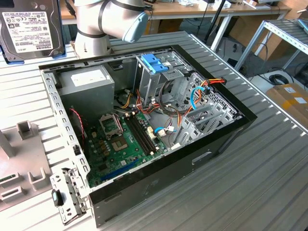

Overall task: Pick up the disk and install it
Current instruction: 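Pick up the disk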

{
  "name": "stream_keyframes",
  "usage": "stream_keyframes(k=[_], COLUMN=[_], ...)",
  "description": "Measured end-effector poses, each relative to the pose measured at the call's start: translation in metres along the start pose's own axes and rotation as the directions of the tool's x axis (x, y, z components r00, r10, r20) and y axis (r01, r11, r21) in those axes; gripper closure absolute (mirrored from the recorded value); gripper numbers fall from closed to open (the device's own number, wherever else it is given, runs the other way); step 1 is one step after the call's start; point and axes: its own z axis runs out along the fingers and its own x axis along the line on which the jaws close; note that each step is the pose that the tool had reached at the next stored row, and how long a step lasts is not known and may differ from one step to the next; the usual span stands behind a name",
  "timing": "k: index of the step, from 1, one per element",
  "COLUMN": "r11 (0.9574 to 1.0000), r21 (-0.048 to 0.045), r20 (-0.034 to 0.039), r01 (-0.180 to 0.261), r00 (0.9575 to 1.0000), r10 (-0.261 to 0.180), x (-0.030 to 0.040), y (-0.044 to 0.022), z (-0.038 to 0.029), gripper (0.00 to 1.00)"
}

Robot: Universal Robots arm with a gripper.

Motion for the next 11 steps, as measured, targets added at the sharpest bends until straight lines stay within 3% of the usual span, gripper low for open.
stream_keyframes(k=[11], r11=[1.0], r21=[0.0], r20=[0.0], r01=[0.0], r00=[1.0], r10=[0.0], x=[-0.0002], y=[-0.007], z=[-0.0003], gripper=[0.63])
